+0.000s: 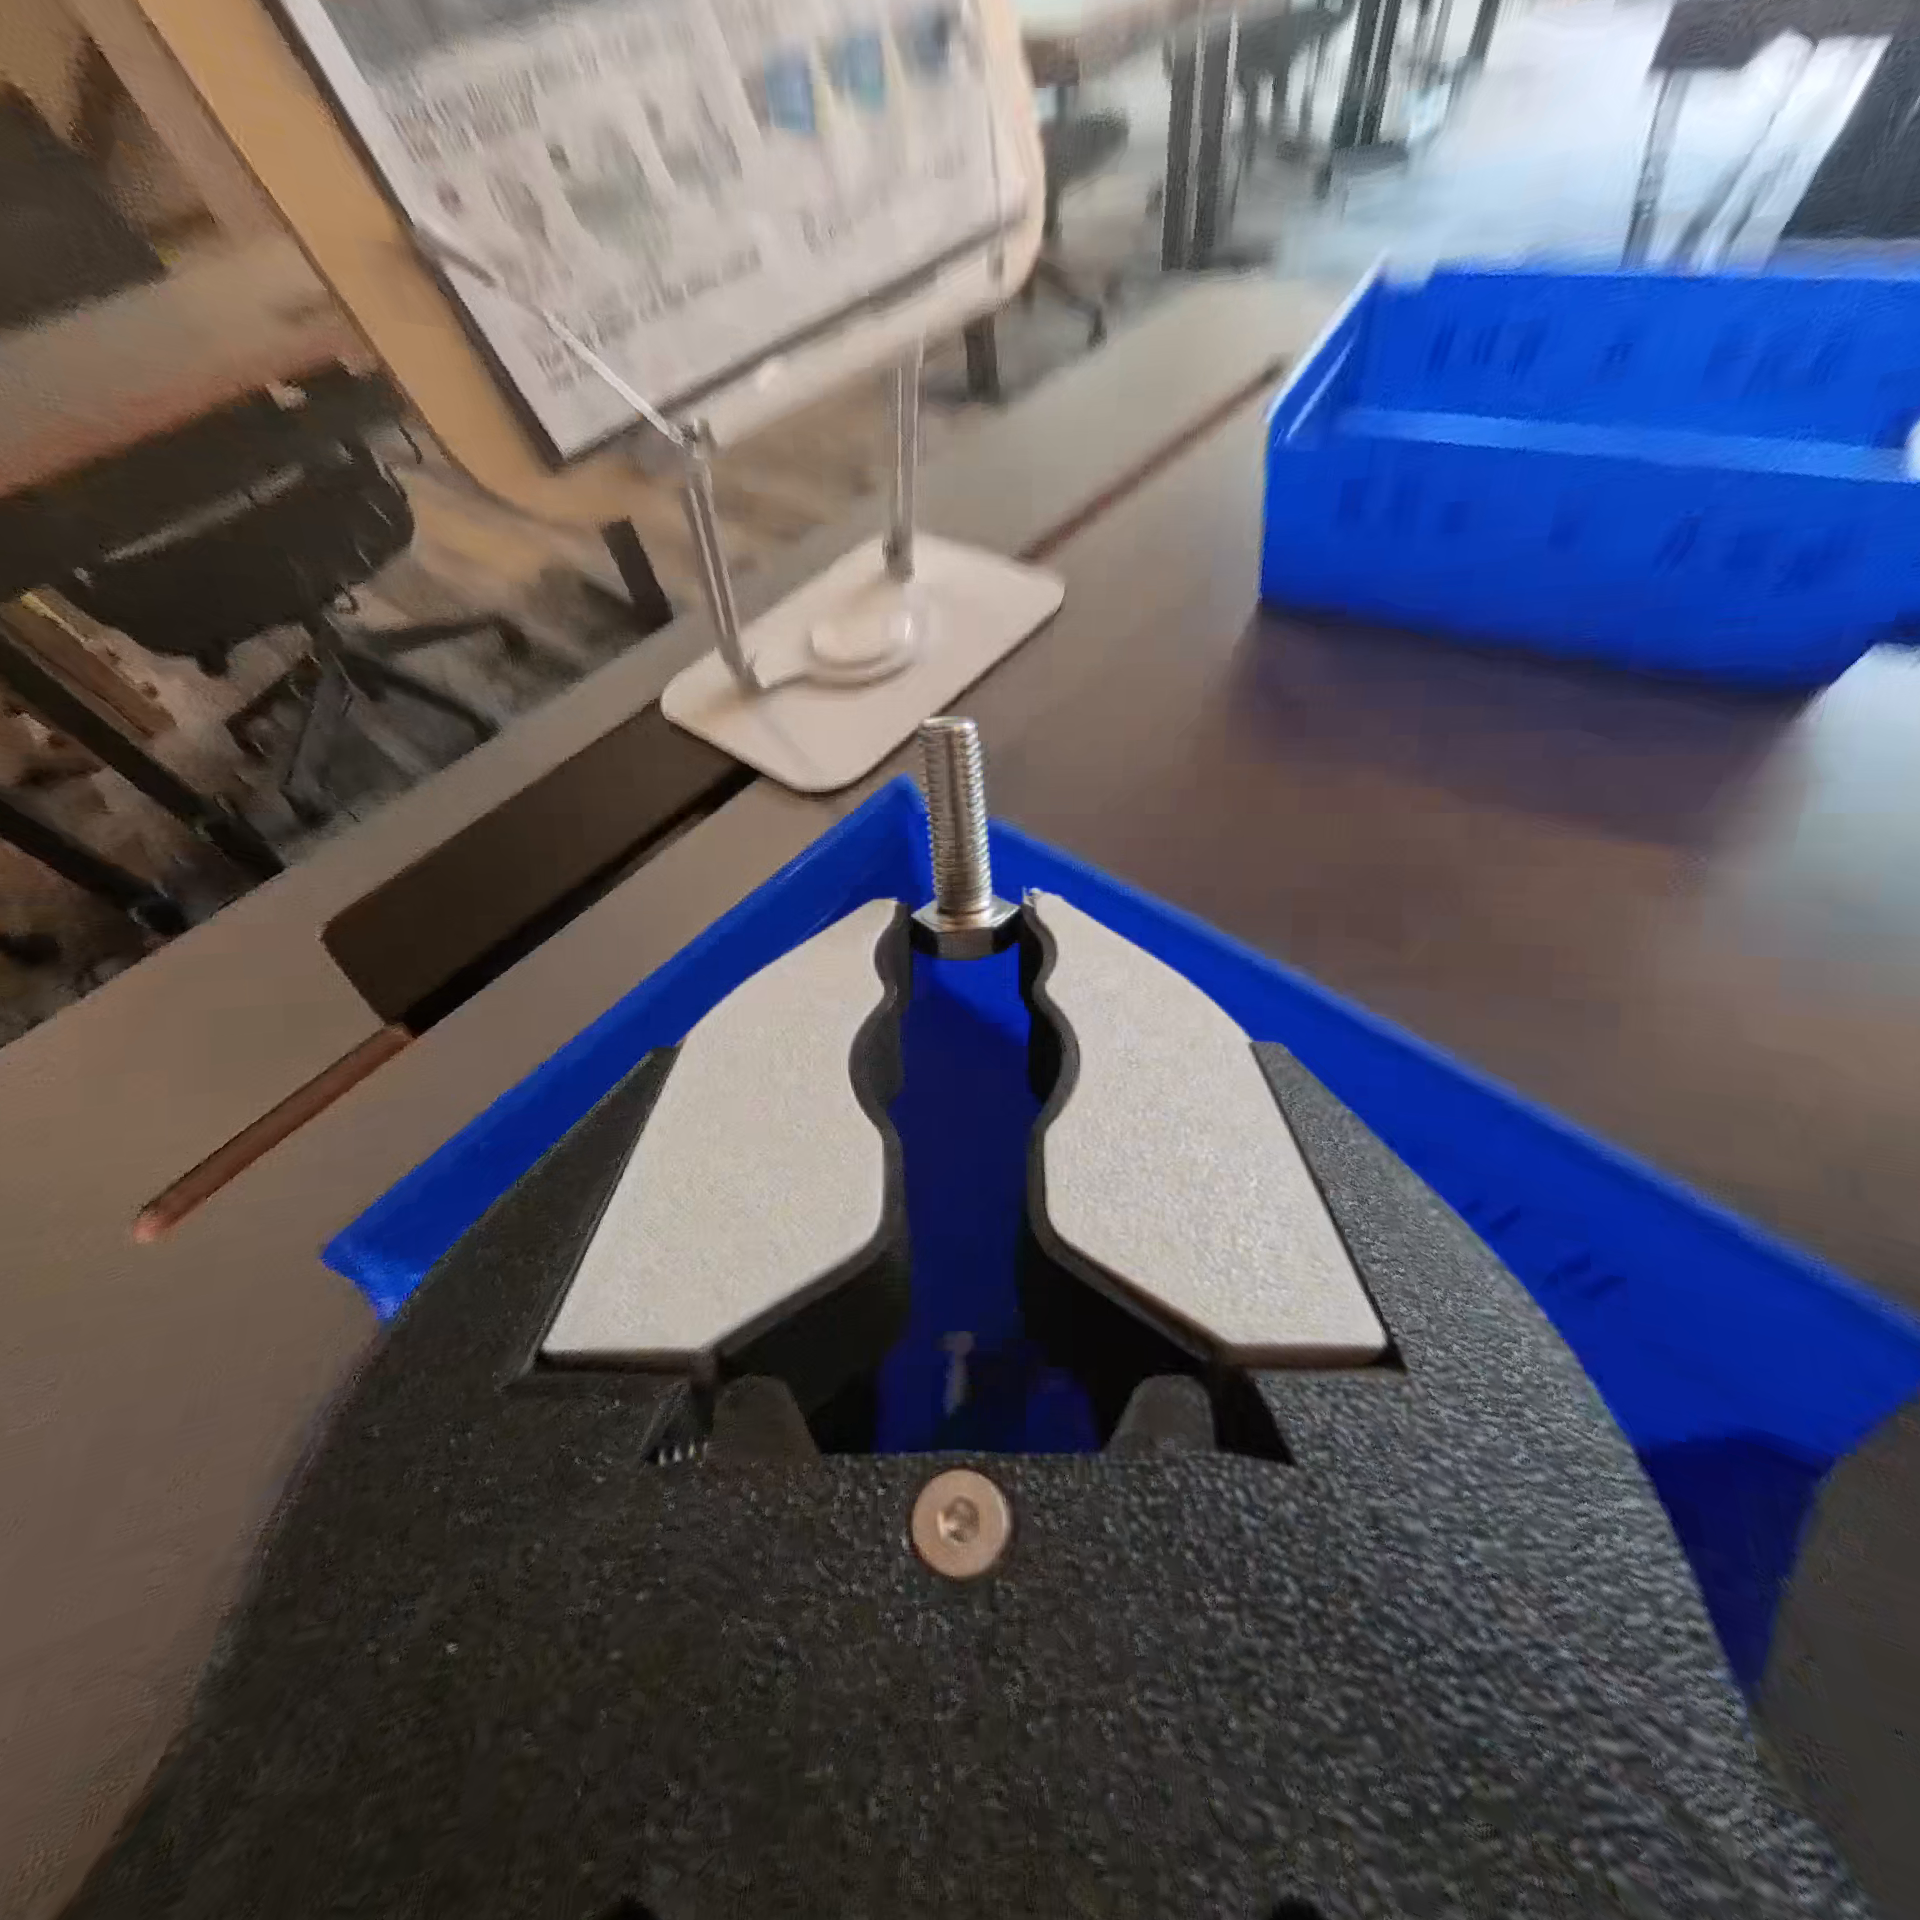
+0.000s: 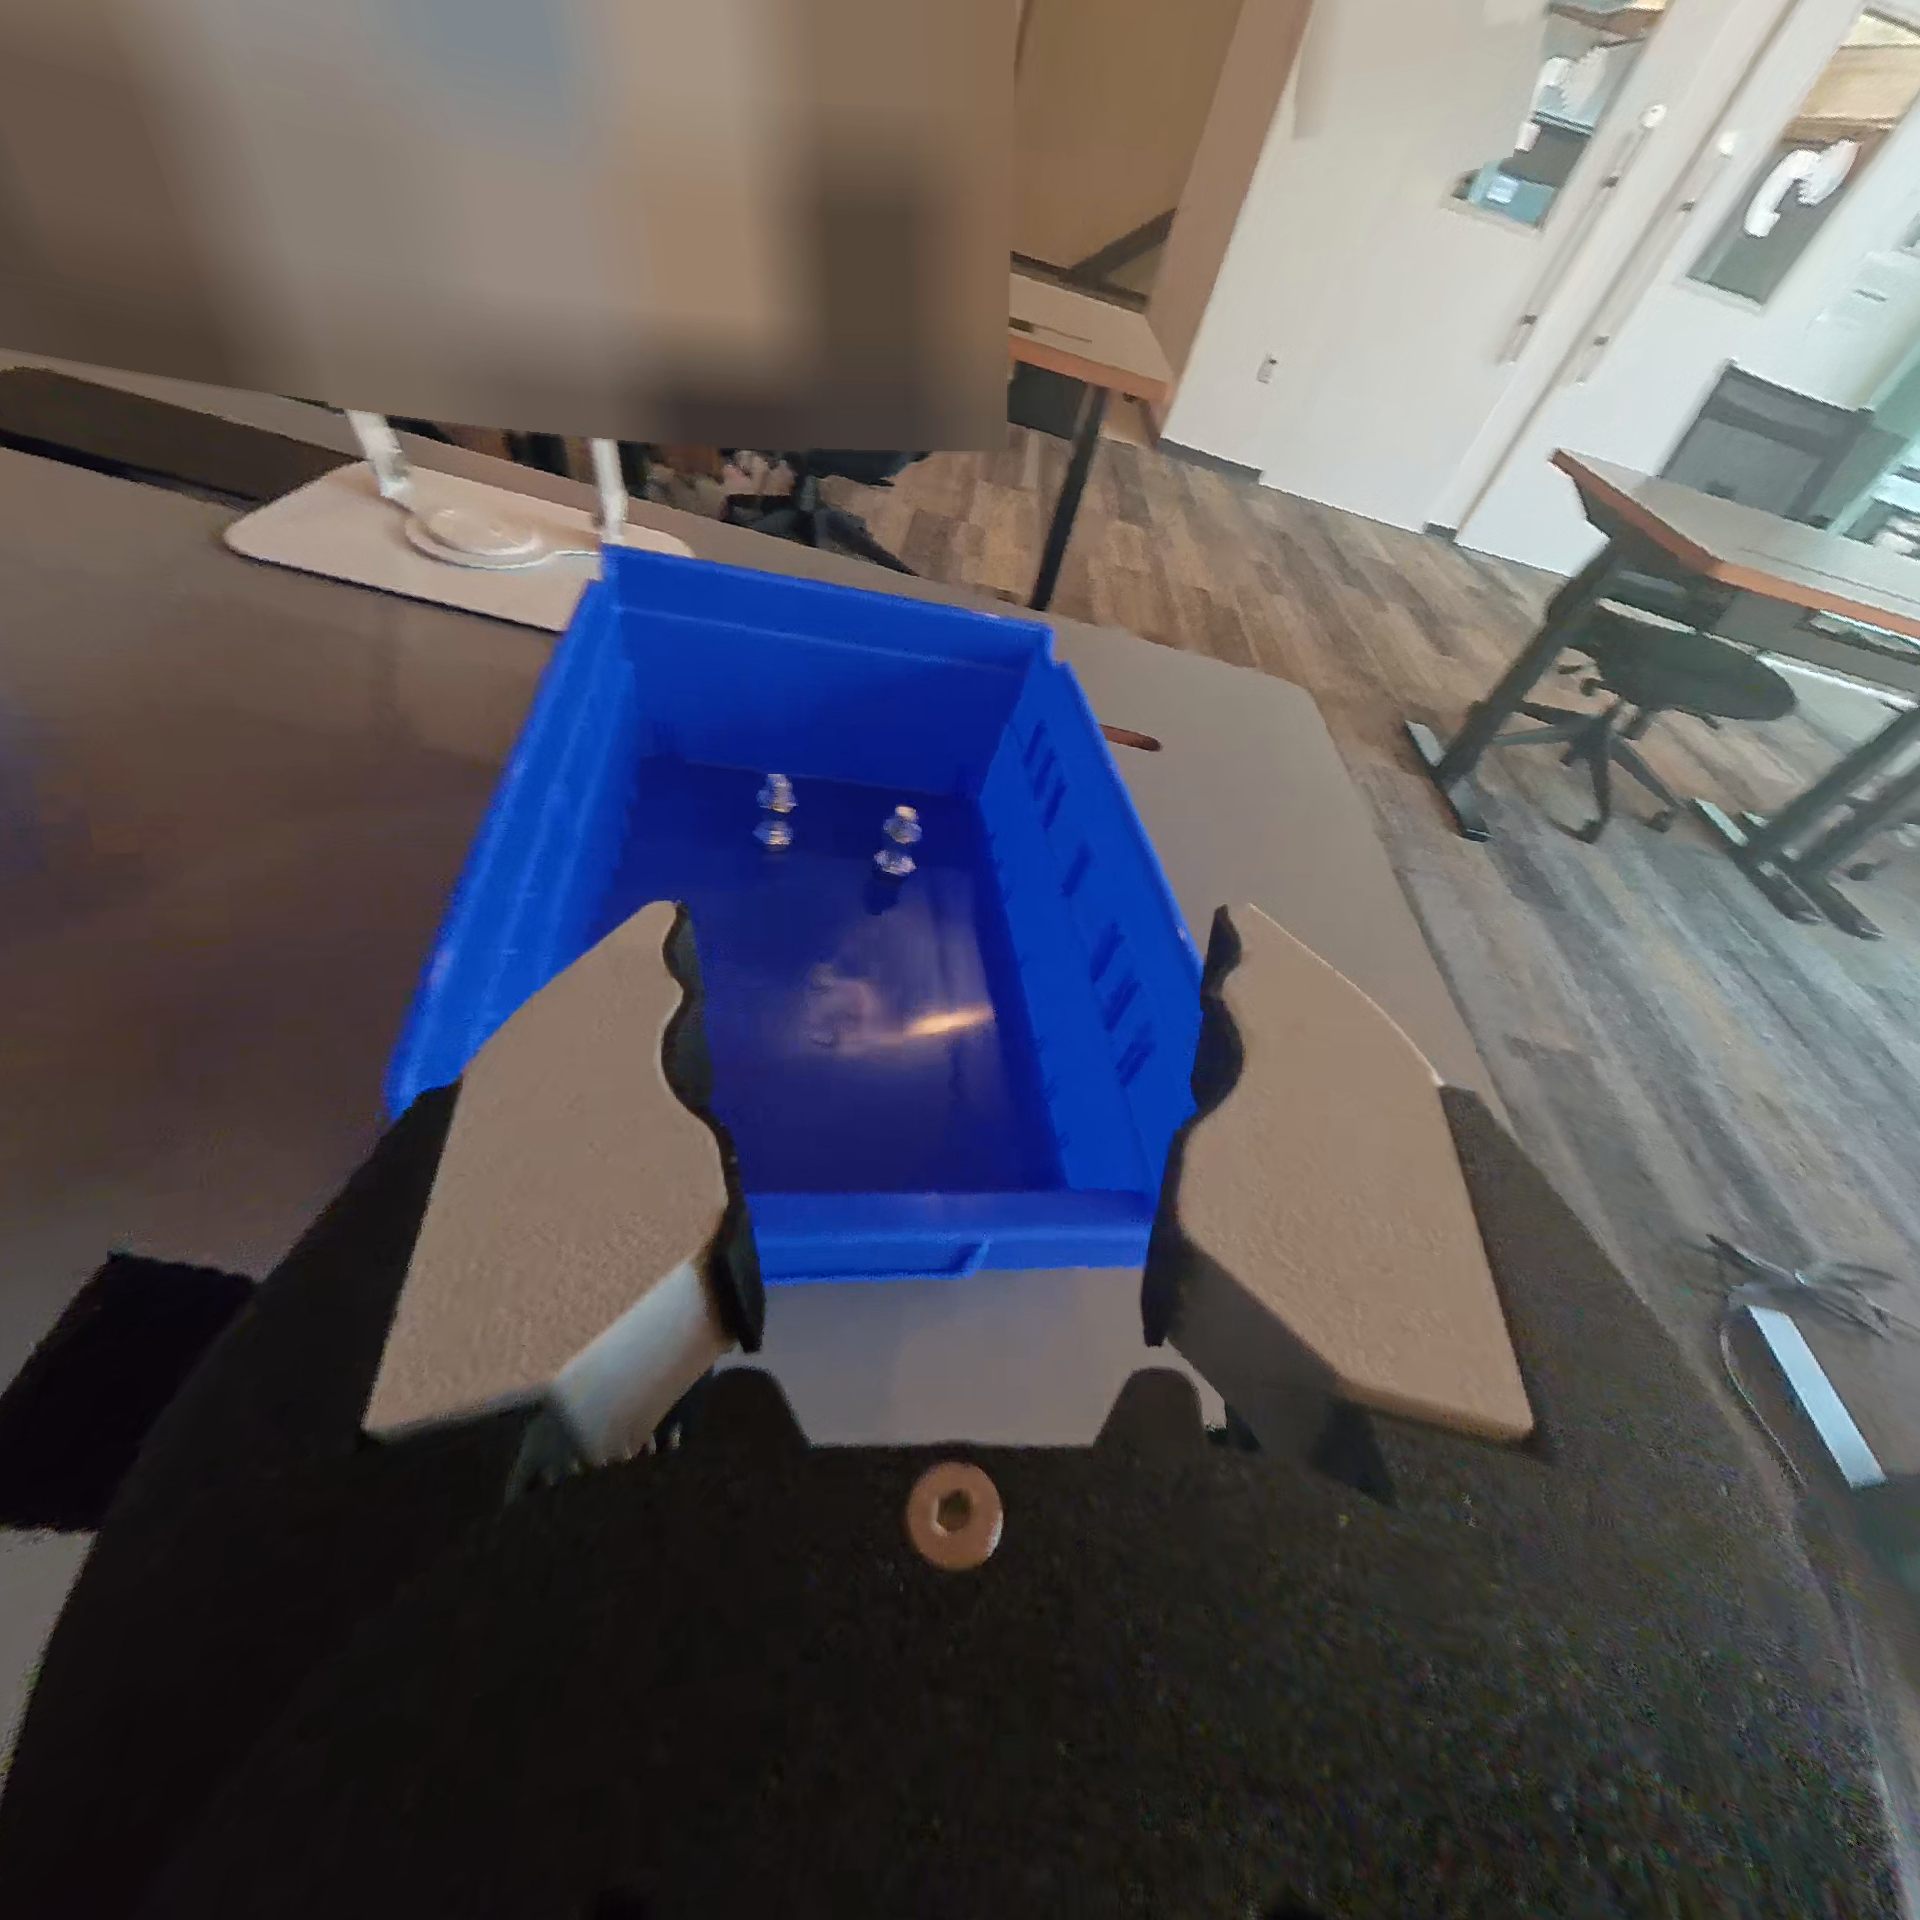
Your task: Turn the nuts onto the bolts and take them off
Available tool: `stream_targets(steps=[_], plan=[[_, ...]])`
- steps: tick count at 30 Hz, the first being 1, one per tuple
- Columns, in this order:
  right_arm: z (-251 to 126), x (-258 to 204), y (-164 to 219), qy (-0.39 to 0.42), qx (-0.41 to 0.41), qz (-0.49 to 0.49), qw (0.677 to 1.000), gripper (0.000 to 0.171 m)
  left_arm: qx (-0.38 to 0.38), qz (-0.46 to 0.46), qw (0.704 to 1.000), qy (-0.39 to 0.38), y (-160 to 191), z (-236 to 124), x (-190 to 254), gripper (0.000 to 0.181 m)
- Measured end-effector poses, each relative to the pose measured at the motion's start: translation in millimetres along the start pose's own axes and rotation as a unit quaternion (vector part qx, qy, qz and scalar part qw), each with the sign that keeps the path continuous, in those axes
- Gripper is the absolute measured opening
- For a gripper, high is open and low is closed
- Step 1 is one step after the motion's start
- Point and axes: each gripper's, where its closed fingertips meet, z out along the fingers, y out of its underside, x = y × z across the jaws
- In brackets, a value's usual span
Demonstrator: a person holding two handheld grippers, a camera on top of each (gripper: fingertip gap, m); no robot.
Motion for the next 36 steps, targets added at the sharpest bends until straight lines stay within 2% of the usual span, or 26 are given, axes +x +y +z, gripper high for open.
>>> stream_targets(steps=[4, 8, 11, 13, 16, 20, 26, 32, 34, 36], plan=[[7.0, -55.1, -24.9, -0.130, 0.010, -0.041, 0.991, 0.088, 0.089, -0.055, 0.994, -0.024, -11.5, -33.8, 20.7, 0.019], [5.5, -133.0, -53.5, -0.299, 0.020, -0.098, 0.949, 0.080, 0.151, -0.086, 0.983, -0.052, -11.0, -72.3, 37.6, 0.019], [-6.4, -202.5, -73.6, -0.438, 0.029, -0.150, 0.886, 0.075, 0.165, -0.088, 0.979, -0.076, -5.4, -99.0, 53.1, 0.019], [-20.6, -249.9, -85.4, -0.529, 0.040, -0.198, 0.824, 0.073, 0.166, -0.089, 0.978, -0.088, 0.7, -114.0, 64.5, 0.019], [-32.8, -310.2, -101.9, -0.616, 0.060, -0.281, 0.734, 0.071, 0.169, -0.091, 0.973, -0.127, 10.7, -138.9, 73.2, 0.019], [-31.3, -379.9, -116.6, -0.669, 0.072, -0.377, 0.636, 0.066, 0.179, -0.088, 0.965, -0.173, 22.0, -175.1, 81.2, 0.019], [-15.3, -464.9, -110.7, -0.715, 0.080, -0.484, 0.498, 0.052, 0.178, -0.087, 0.955, -0.220, 43.2, -213.5, 85.4, 0.019], [1.1, -510.8, -73.7, -0.772, 0.040, -0.528, 0.351, 0.001, 0.170, -0.094, 0.948, -0.253, 67.8, -232.2, 76.5, 0.019], [9.0, -520.6, -54.8, -0.776, 0.014, -0.545, 0.318, 0.000, 0.167, -0.097, 0.946, -0.260, 73.9, -235.1, 70.6, 0.019], [20.0, -529.0, -35.7, -0.766, -0.009, -0.570, 0.299, 0.000, 0.165, -0.097, 0.944, -0.267, 77.3, -237.9, 65.2, 0.019]])
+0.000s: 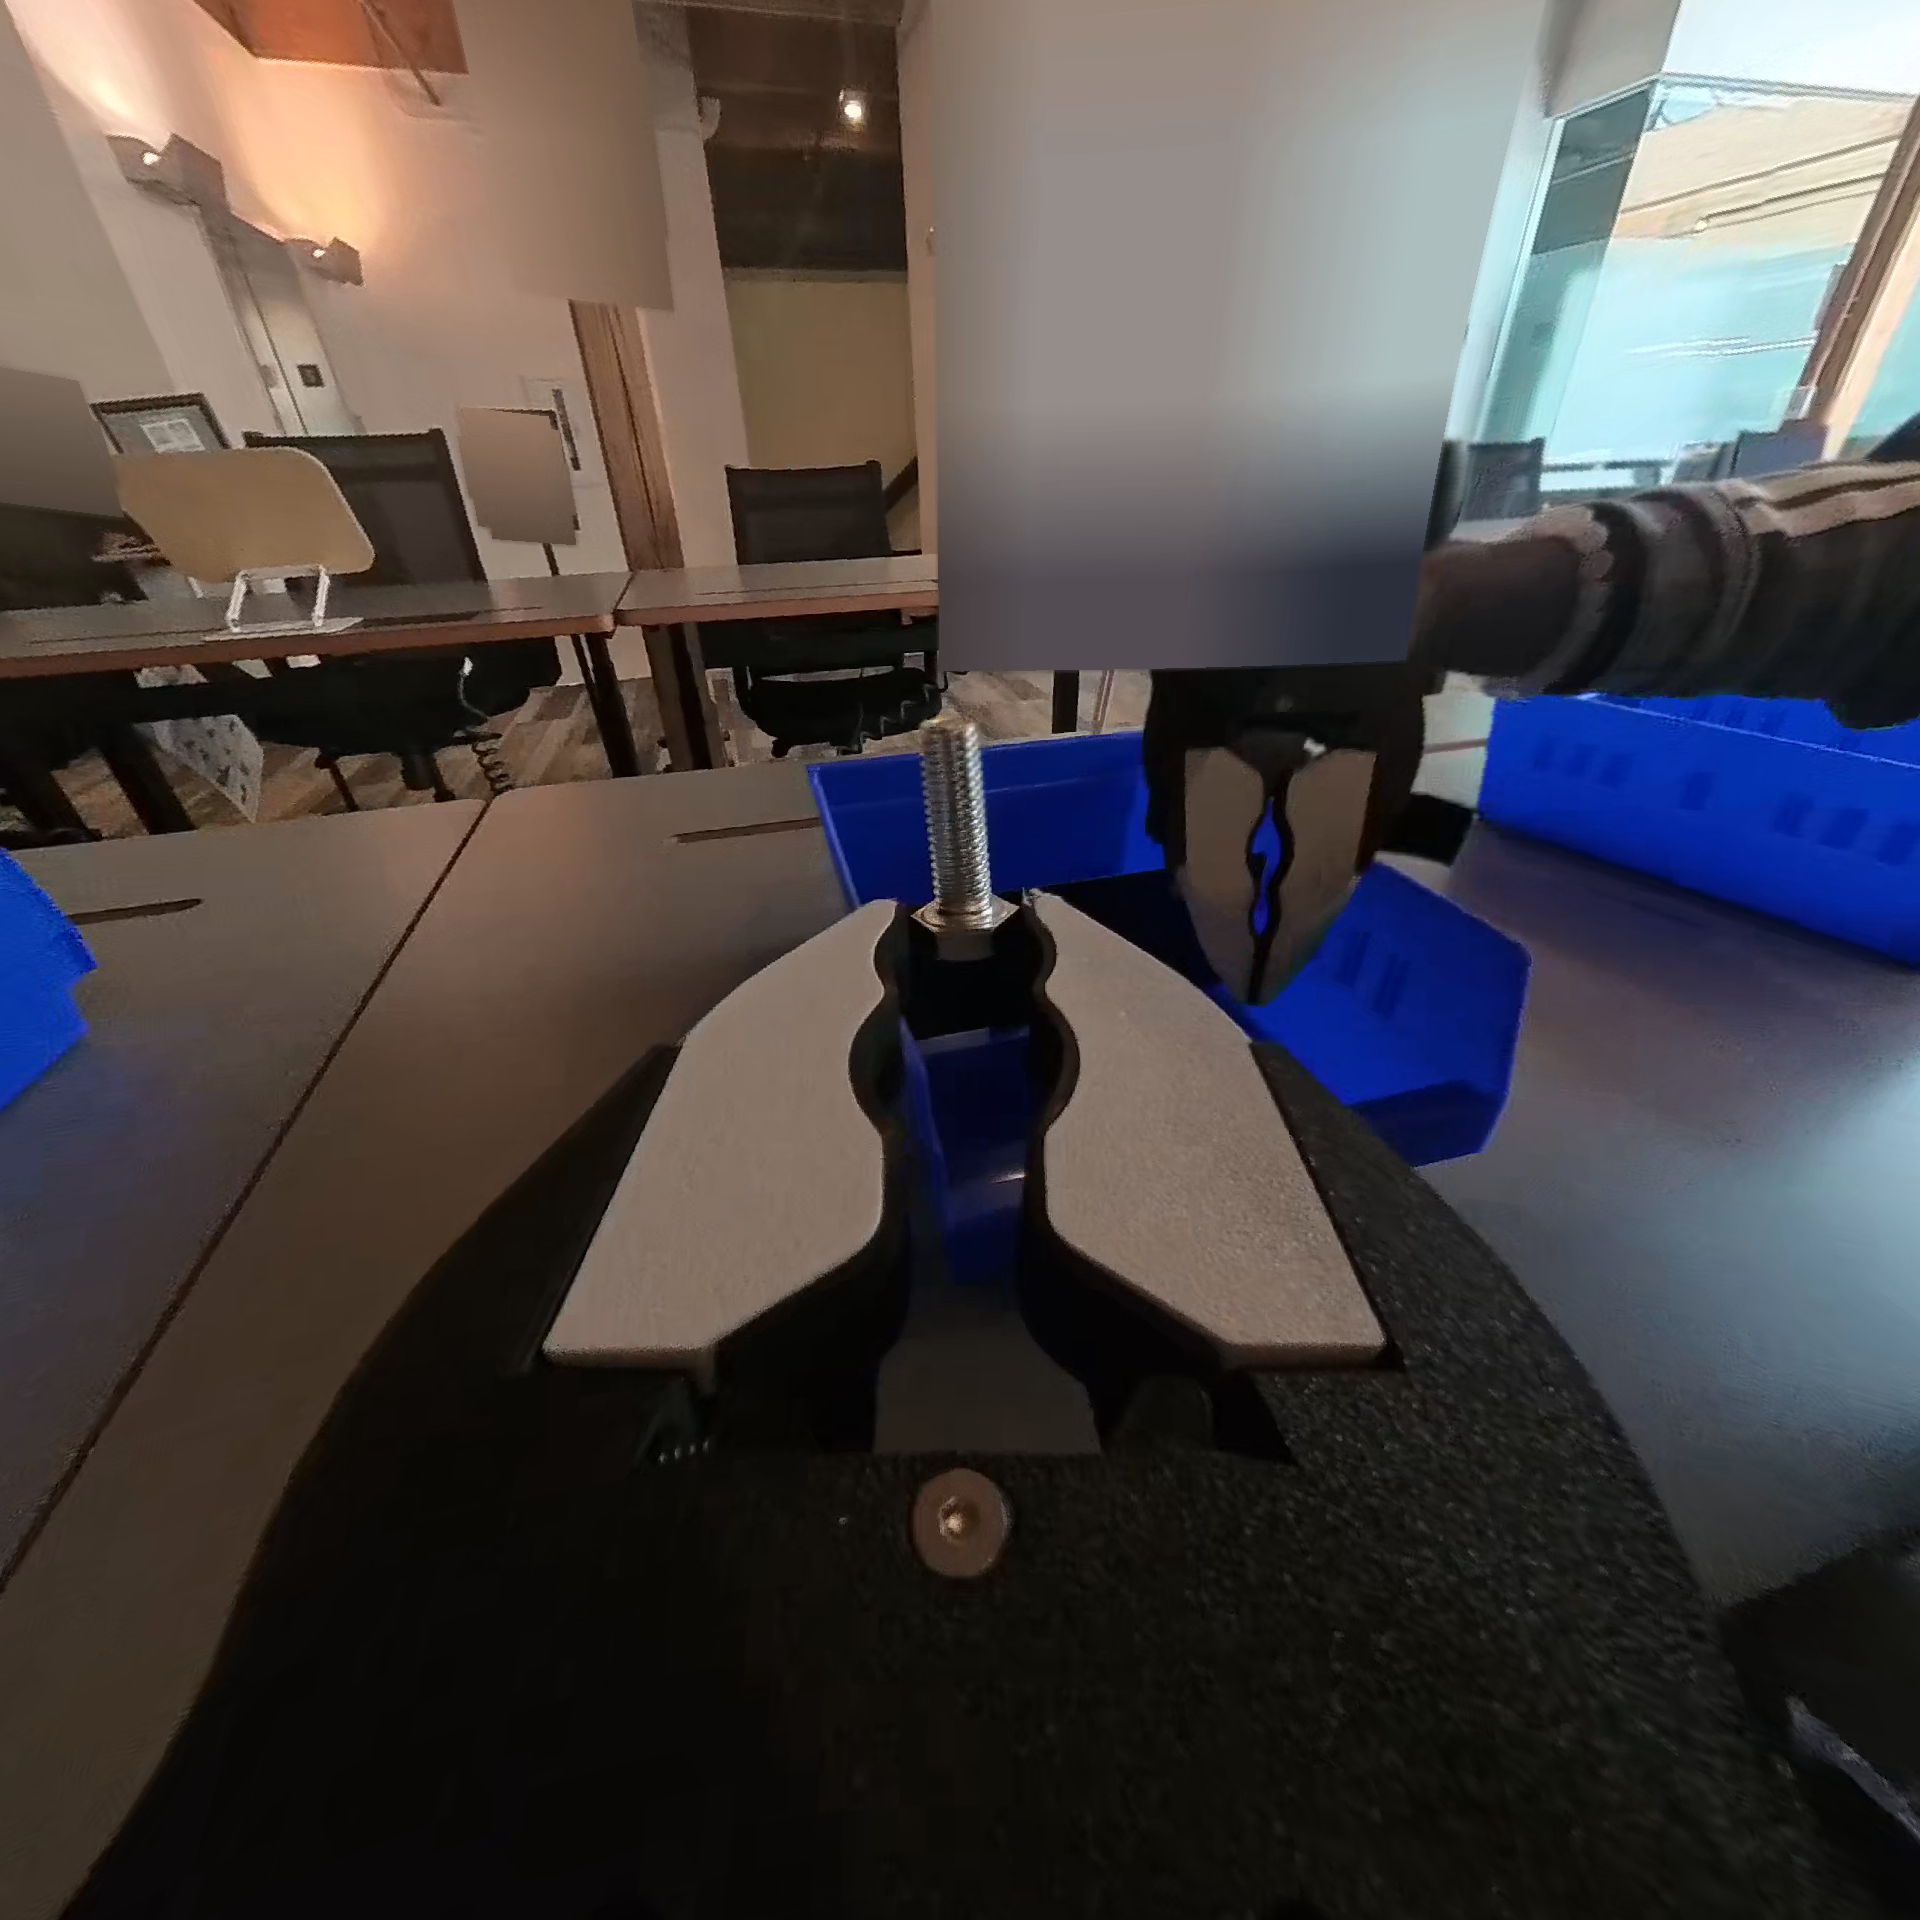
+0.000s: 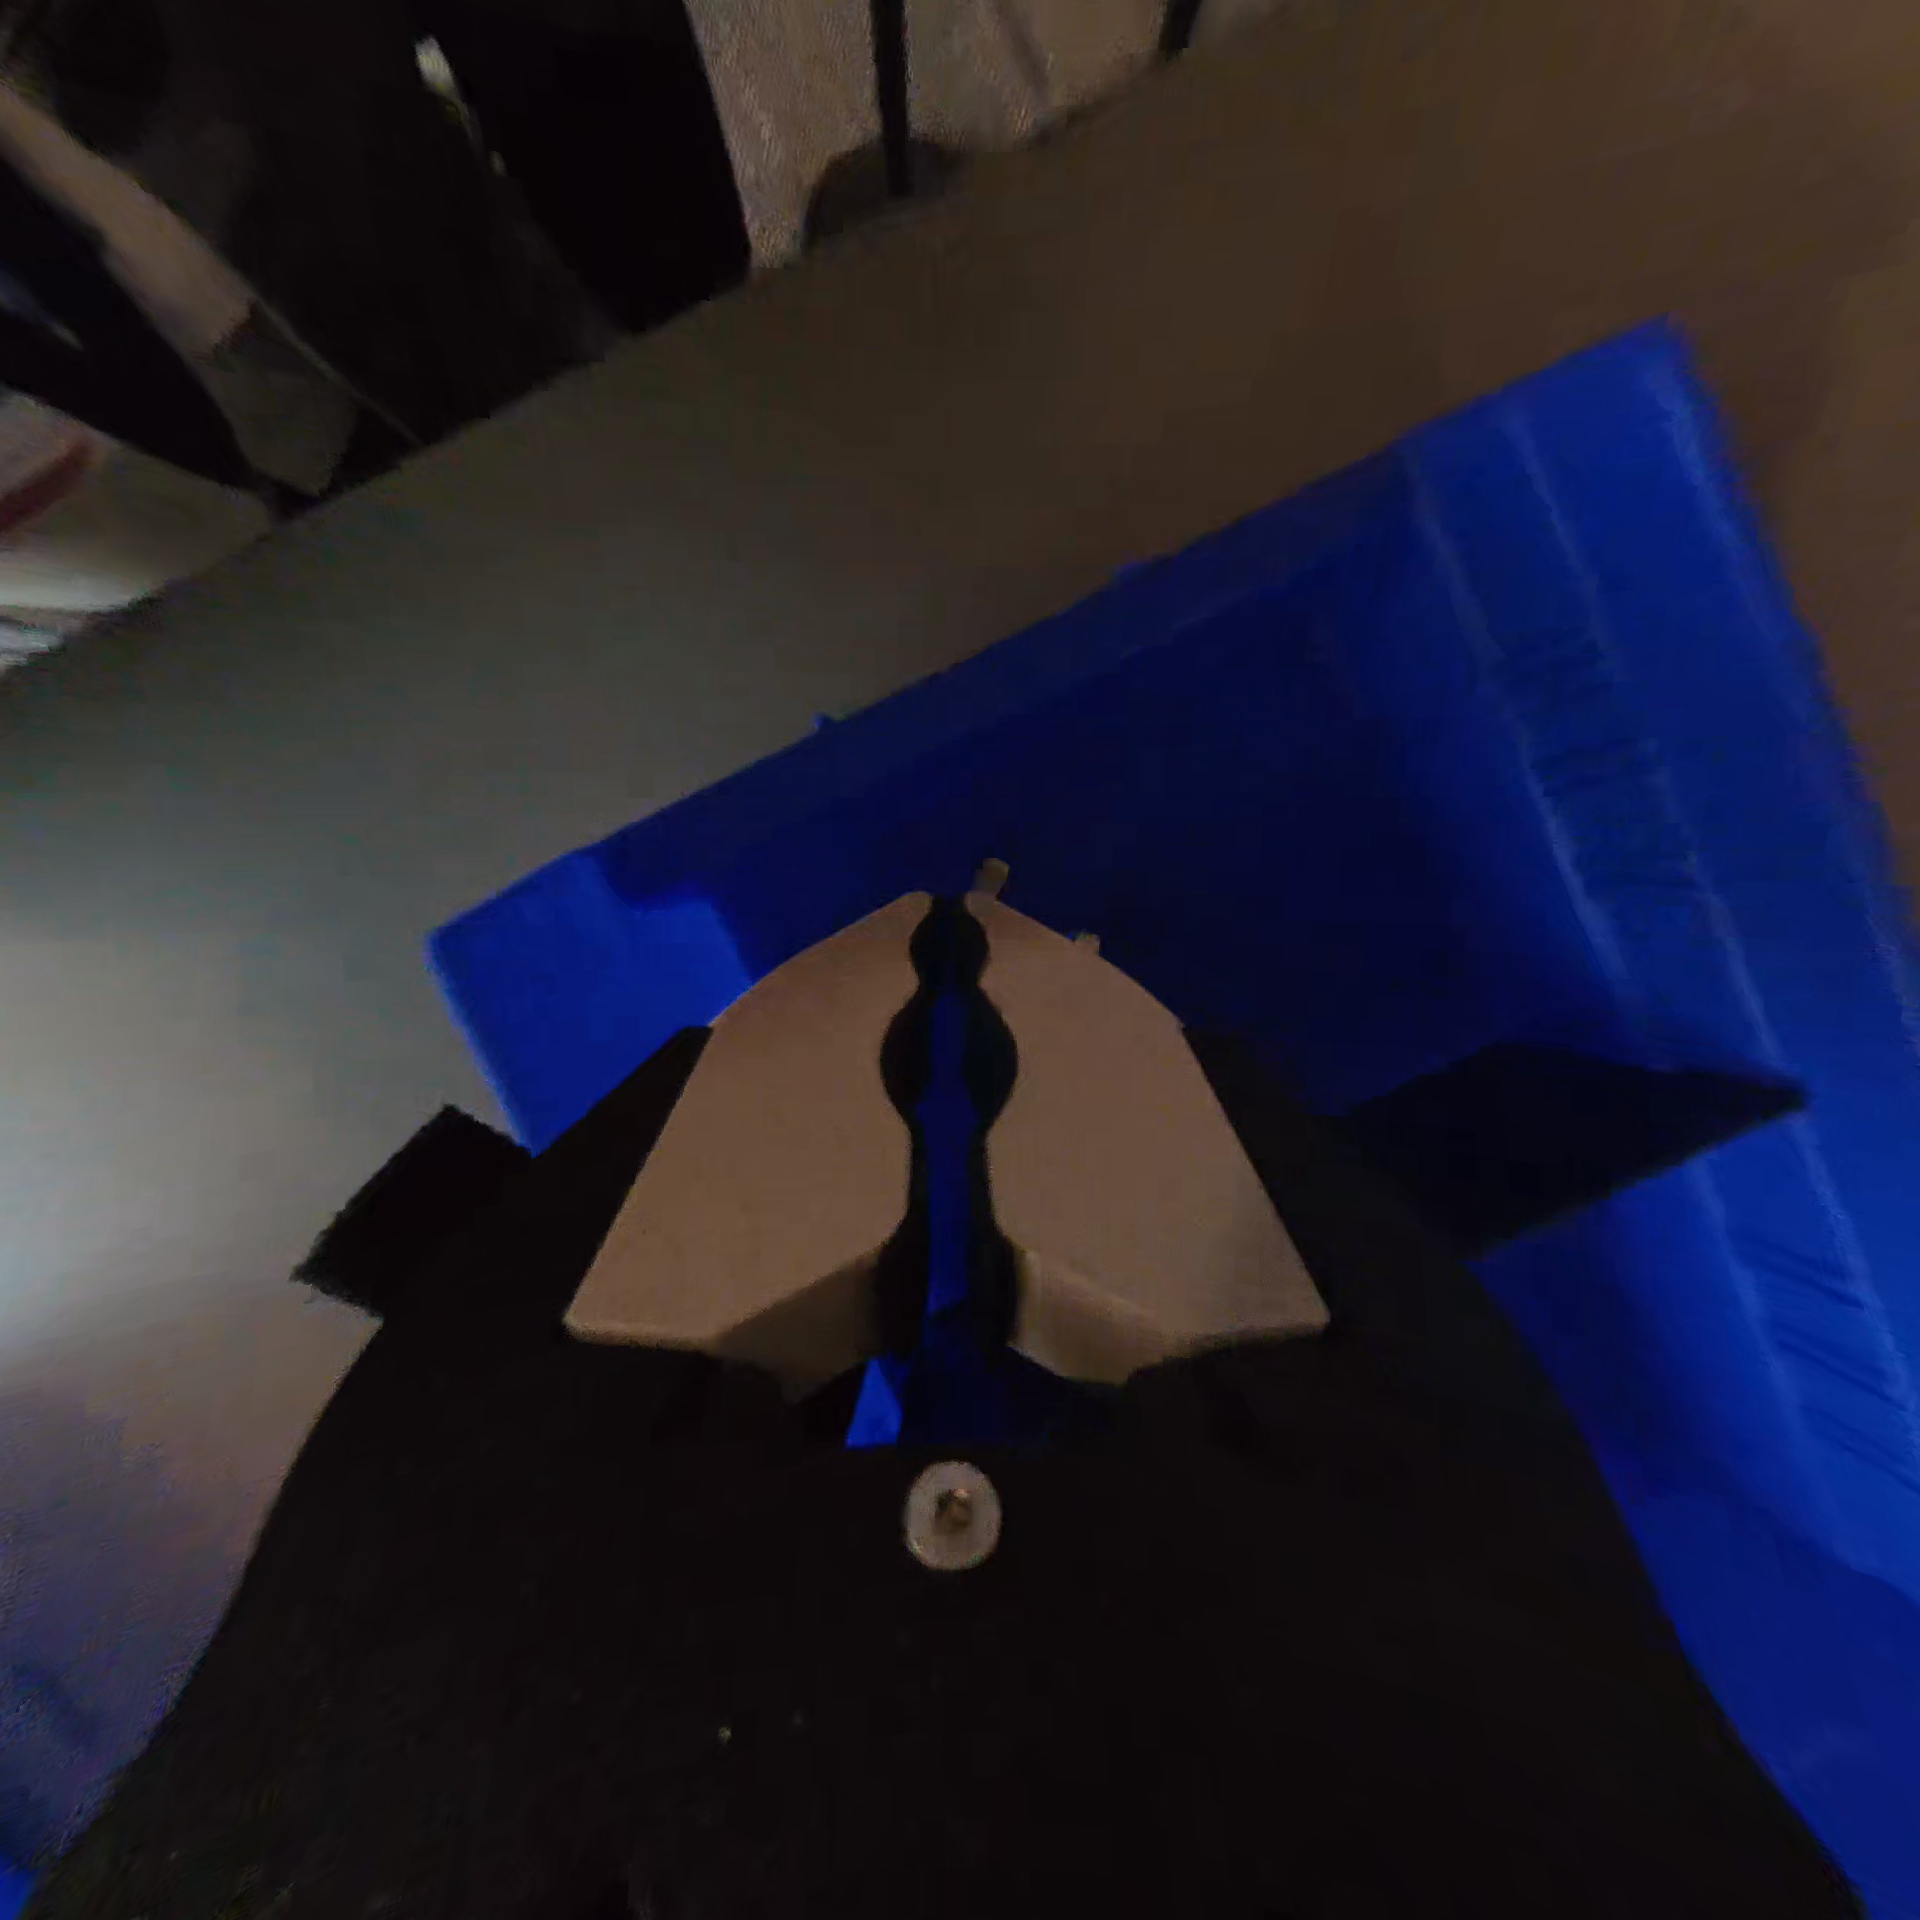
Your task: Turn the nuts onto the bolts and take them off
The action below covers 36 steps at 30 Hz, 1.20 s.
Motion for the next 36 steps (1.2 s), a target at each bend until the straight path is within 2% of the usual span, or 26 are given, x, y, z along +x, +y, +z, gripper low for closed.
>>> stream_targets(steps=[6, 10, 16, 23, 25, 28, 32, 36], plan=[[35.6, 9.7, 28.1, -0.026, -0.069, -0.009, 0.997, 0.000, -0.011, 0.007, 1.000, -0.006, 7.1, 2.9, -5.0, 0.019], [43.7, 25.1, 37.3, 0.002, -0.098, -0.010, 0.995, 0.000, -0.007, 0.007, 1.000, 0.004, 6.4, 2.5, -2.1, 0.019], [44.6, 40.5, 39.2, 0.036, -0.123, -0.019, 0.992, 0.000, 0.002, 0.012, 1.000, 0.014, 1.8, -2.0, 1.8, 0.019], [42.3, 21.4, 20.8, -0.010, -0.099, -0.100, 0.990, 0.001, 0.010, 0.013, 1.000, 0.021, -1.0, -6.2, 3.0, 0.019], [41.5, 21.3, 20.6, -0.007, -0.117, -0.143, 0.983, 0.024, 0.013, 0.012, 1.000, 0.023, -2.2, -7.6, 3.3, 0.019], [39.7, 25.0, 27.6, -0.017, -0.175, -0.197, 0.965, 0.035, 0.012, 0.019, 1.000, 0.017, -3.7, -10.4, 2.6, 0.019], [40.6, 27.6, 33.3, -0.054, -0.234, -0.264, 0.934, 0.040, 0.020, 0.030, 0.999, 0.013, -11.4, -18.6, 5.5, 0.018], [43.3, 27.6, 36.2, -0.086, -0.258, -0.320, 0.907, 0.037, 0.020, 0.038, 0.999, 0.007, -14.7, -26.2, 4.6, 0.019]])
